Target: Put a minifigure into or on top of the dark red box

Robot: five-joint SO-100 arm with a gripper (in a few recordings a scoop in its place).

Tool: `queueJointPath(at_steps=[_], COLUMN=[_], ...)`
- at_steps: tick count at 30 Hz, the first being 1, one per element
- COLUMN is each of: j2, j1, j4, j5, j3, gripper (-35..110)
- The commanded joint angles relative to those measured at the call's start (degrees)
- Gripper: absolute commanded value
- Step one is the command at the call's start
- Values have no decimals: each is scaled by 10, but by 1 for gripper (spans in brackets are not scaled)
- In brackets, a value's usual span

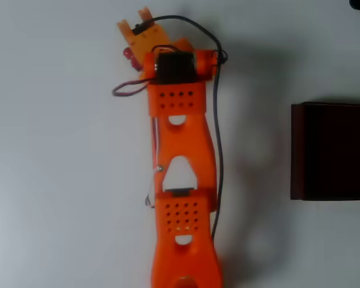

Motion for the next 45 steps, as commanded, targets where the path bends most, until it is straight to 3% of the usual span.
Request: queueJointPath(at_steps=[1,15,33,45], j2=[21,-43,-43,-52], j1=[-35,-53,-33,-50], j4=[12,11,-61,-82], j5=[40,-11,-185,-203], j3=[15,-119,-142,-142], gripper=[20,20,21,21])
